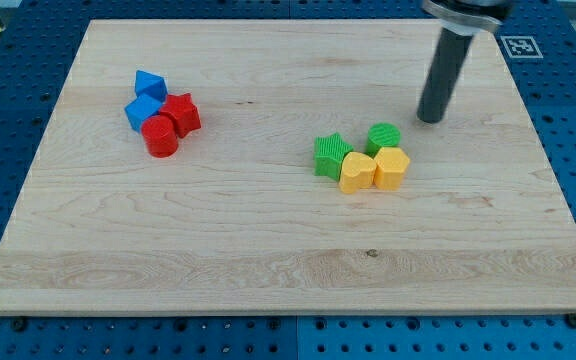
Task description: Push green circle a bit left
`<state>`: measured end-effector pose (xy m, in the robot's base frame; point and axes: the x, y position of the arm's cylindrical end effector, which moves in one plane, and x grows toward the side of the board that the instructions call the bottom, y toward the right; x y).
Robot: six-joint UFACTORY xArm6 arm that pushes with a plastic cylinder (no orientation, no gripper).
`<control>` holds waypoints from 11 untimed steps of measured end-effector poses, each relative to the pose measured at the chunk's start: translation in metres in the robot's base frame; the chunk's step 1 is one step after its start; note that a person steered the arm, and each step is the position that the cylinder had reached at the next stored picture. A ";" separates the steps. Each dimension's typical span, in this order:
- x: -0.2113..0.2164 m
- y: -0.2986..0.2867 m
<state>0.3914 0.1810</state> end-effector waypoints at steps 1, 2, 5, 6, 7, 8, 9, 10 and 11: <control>0.013 0.018; 0.032 0.013; 0.039 -0.043; 0.039 -0.043; 0.042 -0.027; 0.032 -0.018; 0.032 -0.018; 0.032 -0.029; 0.032 -0.050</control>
